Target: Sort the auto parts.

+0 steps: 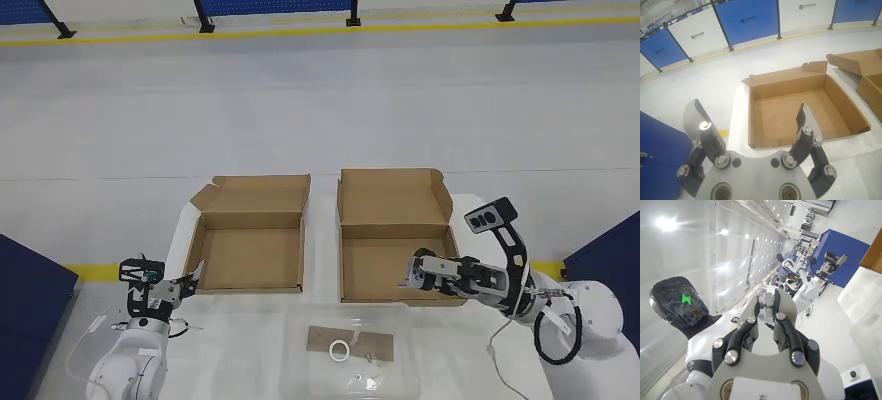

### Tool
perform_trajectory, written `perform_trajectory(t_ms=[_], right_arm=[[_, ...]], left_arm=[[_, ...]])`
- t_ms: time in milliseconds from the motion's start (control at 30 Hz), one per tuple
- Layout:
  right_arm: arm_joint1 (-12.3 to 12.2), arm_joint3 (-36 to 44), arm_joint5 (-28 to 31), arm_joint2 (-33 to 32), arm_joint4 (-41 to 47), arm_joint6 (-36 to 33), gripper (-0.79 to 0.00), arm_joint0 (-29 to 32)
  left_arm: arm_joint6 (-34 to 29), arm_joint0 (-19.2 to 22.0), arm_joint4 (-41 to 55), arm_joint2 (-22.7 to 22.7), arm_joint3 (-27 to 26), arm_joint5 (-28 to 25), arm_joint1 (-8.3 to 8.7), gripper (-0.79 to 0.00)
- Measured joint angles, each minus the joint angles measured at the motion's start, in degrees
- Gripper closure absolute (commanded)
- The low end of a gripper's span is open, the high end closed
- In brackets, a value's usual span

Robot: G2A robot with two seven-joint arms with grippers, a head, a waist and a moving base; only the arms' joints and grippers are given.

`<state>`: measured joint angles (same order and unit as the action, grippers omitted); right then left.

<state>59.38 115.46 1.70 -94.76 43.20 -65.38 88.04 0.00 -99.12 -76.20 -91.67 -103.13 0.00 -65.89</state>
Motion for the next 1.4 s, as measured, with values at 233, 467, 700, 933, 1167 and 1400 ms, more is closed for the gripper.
perform_trajectory(t_ms=[233,467,700,933,1167,1400], right_arm=[[-0.66,3.16,-2.19,-0.44,-11.62,1.60,0.000,-0.43],[-1.73,4.11,-5.25,-2.23,-26.84,1.87,0.000,-1.04],[-2.77,4.94,-7.20,-3.41,-39.43,0.74,0.000,-1.02],[-3.25,5.24,-6.46,-4.41,-43.77,2.26,0.000,-0.25],[-3.24,5.38,-6.29,-4.71,-42.96,2.72,0.000,-0.24],[-3.75,6.01,-5.90,-2.57,-52.96,3.55,0.000,-0.68]], left_arm=[[0.00,0.00,0.00,0.00,0.00,0.00,0.00,-0.785],[0.00,0.00,0.00,0.00,0.00,0.00,0.00,-0.785],[0.00,0.00,0.00,0.00,0.00,0.00,0.00,-0.785],[0.00,0.00,0.00,0.00,0.00,0.00,0.00,-0.785],[0.00,0.00,0.00,0.00,0.00,0.00,0.00,-0.785],[0.00,0.00,0.00,0.00,0.00,0.00,0.00,-0.785]])
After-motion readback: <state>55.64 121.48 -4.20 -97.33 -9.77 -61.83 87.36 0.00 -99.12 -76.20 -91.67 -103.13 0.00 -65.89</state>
